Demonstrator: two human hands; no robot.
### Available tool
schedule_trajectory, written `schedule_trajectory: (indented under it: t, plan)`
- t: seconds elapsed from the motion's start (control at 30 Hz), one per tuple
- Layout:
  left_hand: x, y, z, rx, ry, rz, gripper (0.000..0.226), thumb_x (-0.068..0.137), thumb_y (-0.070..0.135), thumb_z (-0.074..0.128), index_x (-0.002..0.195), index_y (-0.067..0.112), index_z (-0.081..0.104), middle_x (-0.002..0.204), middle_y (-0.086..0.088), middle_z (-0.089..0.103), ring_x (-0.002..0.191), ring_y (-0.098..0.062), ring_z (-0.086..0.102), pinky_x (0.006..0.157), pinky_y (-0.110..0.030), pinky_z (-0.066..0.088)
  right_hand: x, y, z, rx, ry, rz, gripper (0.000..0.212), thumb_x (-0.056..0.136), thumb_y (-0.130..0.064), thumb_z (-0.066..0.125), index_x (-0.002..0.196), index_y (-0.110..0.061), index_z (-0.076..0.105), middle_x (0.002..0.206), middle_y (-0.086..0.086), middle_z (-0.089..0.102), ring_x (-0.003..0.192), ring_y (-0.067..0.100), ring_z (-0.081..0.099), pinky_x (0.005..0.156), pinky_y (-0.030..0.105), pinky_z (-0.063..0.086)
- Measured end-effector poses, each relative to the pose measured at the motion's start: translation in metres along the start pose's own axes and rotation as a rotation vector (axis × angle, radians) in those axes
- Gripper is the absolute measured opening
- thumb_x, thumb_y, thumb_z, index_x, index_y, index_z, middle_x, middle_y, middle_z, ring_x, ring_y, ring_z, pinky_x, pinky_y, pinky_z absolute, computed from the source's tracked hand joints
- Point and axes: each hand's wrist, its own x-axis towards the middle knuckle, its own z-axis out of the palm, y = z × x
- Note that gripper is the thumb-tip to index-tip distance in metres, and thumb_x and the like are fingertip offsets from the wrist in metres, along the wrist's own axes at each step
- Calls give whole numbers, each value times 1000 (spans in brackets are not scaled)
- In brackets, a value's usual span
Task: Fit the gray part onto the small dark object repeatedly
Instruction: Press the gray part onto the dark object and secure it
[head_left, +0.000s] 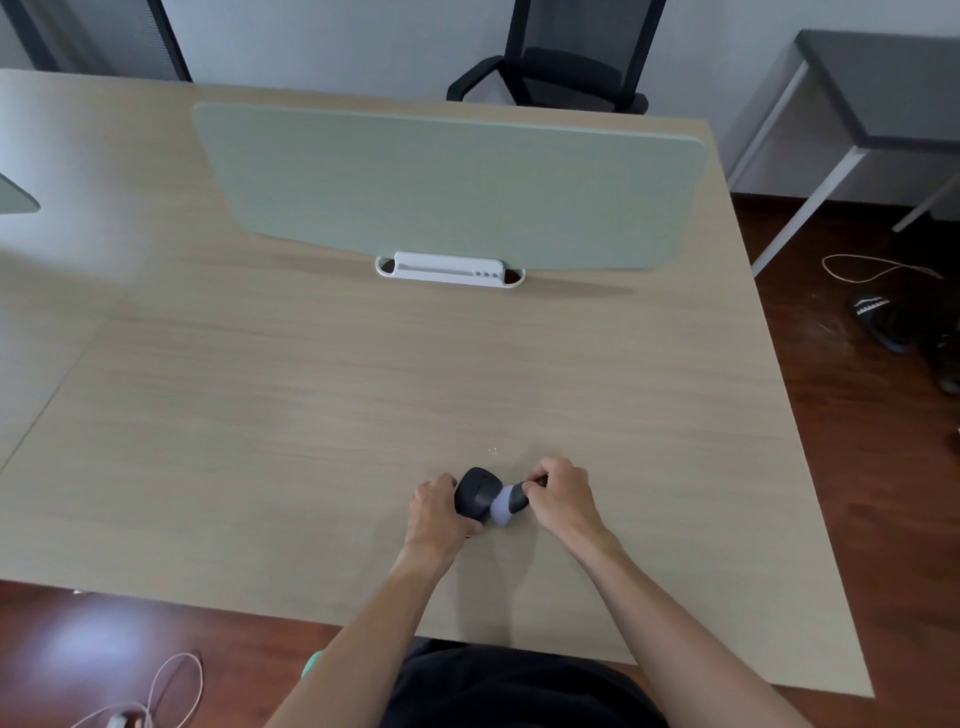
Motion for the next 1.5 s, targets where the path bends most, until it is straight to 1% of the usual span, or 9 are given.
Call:
schedule_trajectory:
  t: [0.13, 0.27, 0.43, 0.6, 0.73, 0.97, 1.23, 1.37, 1.5]
  plan:
    - [0, 0, -2, 61, 15, 5, 47, 55, 12, 79, 97, 5, 59, 81, -9, 59, 72, -29, 56, 62, -42, 54, -5, -5, 3, 56, -47, 14, 13, 82, -9, 57, 85, -8, 70, 83, 7, 64, 72, 21, 59, 57, 24, 43]
    - [-2, -4, -5, 193, 31, 52, 49, 73, 20, 75, 114, 5, 53, 82, -7, 53, 73, -28, 53, 67, -40, 52, -15, 0, 16, 200, -97, -41, 13, 81, -7, 66, 78, -21, 65, 72, -2, 62, 69, 20, 58, 67, 26, 46]
    - [-6, -9, -4, 251, -24, 87, 59, 72, 32, 80, 117, 11, 46, 91, -6, 59, 84, -29, 60, 62, -36, 45, -18, 15, 14, 132, 42, -98, 12, 84, 0, 63, 84, -12, 64, 86, 1, 65, 82, 18, 59, 67, 17, 42]
    - [-8, -12, 1, 327, 24, 184, 54, 76, 37, 67, 123, 18, 47, 106, -7, 58, 100, -30, 55, 76, -34, 47, -20, 15, 10, 133, 64, -116, 11, 84, 0, 62, 85, -10, 66, 83, -2, 65, 78, 11, 57, 64, 10, 39]
    - [-3, -16, 2, 311, -38, 198, 64, 81, 22, 60, 141, 22, 38, 113, -12, 57, 104, -32, 56, 86, -38, 49, -17, 8, 19, 73, -39, -139, 18, 83, -3, 64, 78, -19, 63, 77, -6, 63, 73, 9, 58, 61, 13, 41]
    - [-1, -15, -4, 255, -47, 146, 67, 72, 20, 68, 133, 20, 43, 111, -11, 59, 100, -33, 57, 81, -41, 51, -11, 11, 22, -2, 159, -261, 14, 87, -3, 59, 82, -16, 61, 85, -1, 62, 81, 17, 57, 69, 32, 49]
    - [6, -22, -6, 201, 53, 89, 67, 74, 24, 72, 133, 16, 41, 107, -12, 61, 97, -33, 58, 76, -39, 50, -37, 25, 37, -262, 151, -522, 41, 95, -6, 46, 132, -23, 55, 104, -2, 61, 94, 17, 59, 83, 30, 52]
    - [13, -26, -14, 151, 82, 47, 75, 77, 26, 73, 141, 18, 36, 118, -14, 57, 109, -34, 55, 86, -39, 49, -31, 40, 51, -474, 103, -515, 48, 72, 11, 70, 116, -9, 63, 93, 6, 59, 69, 27, 63, 56, 35, 55]
    - [15, -28, -16, 111, 76, 61, 76, 74, 26, 75, 139, 19, 38, 117, -13, 58, 107, -31, 57, 88, -40, 50, -23, 48, 66, -555, 14, -490, 18, 81, -3, 70, 95, -13, 69, 98, 3, 53, 70, 22, 63, 60, 32, 56]
